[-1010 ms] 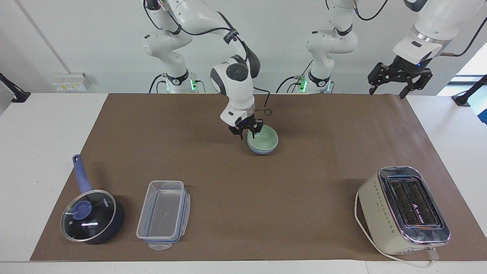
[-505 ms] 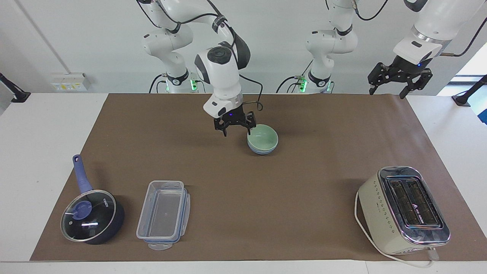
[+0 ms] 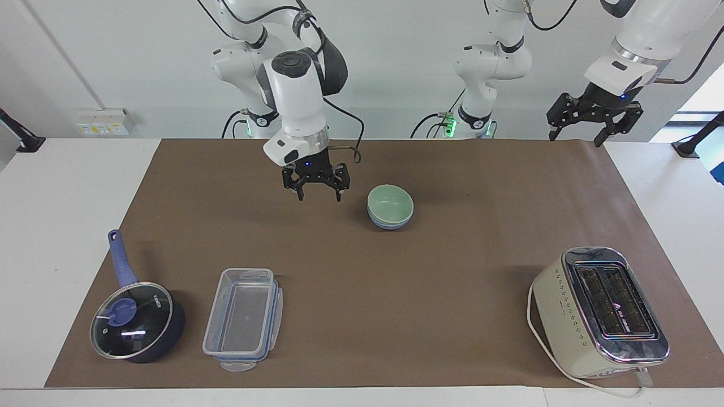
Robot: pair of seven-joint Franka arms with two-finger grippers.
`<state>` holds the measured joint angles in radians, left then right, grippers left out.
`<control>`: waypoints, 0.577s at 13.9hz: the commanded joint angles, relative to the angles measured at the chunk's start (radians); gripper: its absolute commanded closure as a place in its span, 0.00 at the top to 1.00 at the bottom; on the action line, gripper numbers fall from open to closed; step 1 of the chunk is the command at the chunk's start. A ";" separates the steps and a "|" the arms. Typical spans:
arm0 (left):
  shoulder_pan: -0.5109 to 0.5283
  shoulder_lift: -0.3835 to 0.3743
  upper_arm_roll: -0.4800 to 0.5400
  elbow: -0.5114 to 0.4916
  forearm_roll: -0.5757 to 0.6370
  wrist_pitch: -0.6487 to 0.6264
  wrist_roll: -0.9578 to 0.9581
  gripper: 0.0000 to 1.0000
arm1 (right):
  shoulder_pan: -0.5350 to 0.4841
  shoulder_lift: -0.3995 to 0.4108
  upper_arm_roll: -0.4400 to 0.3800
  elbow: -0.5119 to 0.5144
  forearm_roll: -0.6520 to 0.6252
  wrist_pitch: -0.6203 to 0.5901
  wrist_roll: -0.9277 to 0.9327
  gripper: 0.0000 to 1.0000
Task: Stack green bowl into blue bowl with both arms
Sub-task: 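Open the right gripper and withdraw it from the stacked bowls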
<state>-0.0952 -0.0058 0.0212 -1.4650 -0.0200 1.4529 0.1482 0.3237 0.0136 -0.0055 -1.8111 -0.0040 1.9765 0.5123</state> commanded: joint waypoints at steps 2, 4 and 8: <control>0.012 0.001 -0.010 0.017 0.014 -0.023 -0.010 1.00 | -0.069 -0.082 0.010 0.010 -0.013 -0.077 -0.038 1.00; 0.012 0.001 -0.010 0.017 0.014 -0.023 -0.010 1.00 | -0.098 -0.103 0.009 0.053 -0.013 -0.138 -0.072 1.00; 0.012 0.001 -0.010 0.017 0.014 -0.023 -0.010 1.00 | -0.187 -0.104 0.007 0.168 -0.008 -0.298 -0.181 1.00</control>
<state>-0.0952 -0.0058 0.0212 -1.4650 -0.0200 1.4528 0.1481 0.1896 -0.1011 -0.0069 -1.7065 -0.0051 1.7456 0.3869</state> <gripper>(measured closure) 0.000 0.000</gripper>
